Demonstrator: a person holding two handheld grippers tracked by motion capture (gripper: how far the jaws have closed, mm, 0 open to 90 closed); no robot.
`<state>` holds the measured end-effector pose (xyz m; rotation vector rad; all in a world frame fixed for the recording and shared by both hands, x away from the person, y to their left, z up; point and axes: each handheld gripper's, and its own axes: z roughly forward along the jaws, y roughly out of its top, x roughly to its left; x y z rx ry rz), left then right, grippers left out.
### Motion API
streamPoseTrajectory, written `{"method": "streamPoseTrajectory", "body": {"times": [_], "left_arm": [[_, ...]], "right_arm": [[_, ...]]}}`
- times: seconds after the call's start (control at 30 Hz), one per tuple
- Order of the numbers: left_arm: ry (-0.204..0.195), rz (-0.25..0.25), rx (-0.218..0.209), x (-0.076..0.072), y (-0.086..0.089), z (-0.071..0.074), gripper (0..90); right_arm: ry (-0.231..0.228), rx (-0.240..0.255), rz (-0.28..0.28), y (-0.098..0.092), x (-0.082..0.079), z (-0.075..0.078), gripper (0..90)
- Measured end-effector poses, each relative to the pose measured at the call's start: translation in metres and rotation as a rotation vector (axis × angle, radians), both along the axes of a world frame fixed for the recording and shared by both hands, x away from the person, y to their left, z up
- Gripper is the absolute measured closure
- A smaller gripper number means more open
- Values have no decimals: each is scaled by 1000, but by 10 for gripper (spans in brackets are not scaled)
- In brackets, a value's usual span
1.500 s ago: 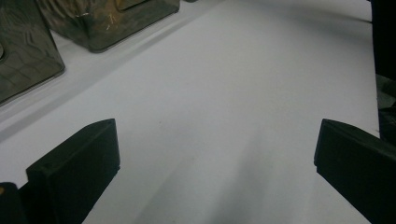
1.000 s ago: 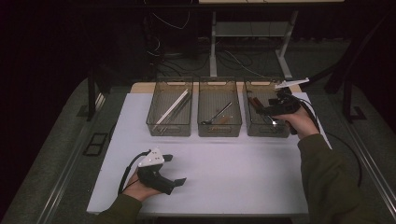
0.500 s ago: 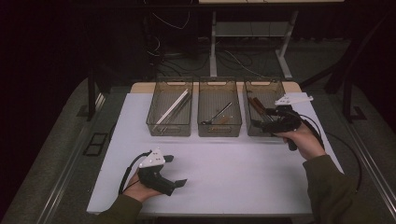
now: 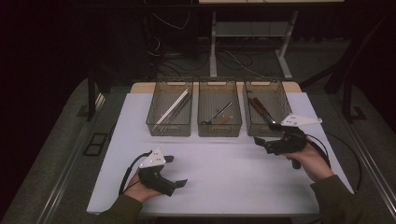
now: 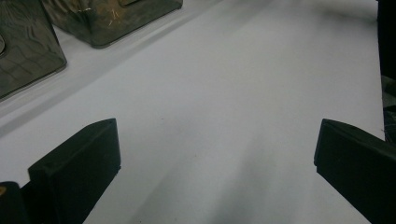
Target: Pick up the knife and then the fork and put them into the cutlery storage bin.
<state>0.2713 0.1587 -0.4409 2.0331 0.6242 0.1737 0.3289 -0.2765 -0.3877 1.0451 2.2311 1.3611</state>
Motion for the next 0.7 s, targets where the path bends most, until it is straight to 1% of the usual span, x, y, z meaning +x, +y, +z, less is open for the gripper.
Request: {"method": "streamPoseTrajectory", "body": {"times": [0.07, 0.13, 0.3, 0.4, 0.53, 0.7], "left_arm": [[1, 2, -1, 0, 0, 0, 0], [3, 3, -6, 0, 0, 0, 0], [-6, 6, -6, -1, 0, 2, 0], [-6, 7, -5, -1, 1, 2, 0], [-6, 9, -5, -1, 0, 2, 0], [-9, 11, -5, -2, 1, 2, 0]], "right_arm": [[-1, 13, 8, -1, -8, -4, 141], [-7, 11, 18, -3, -14, -10, 141], [5, 19, 22, -7, -29, -25, 141], [5, 17, 37, -8, -37, -31, 141], [6, 26, 47, -9, -48, -37, 141], [15, 7, 64, -12, -59, -46, 141]]}}
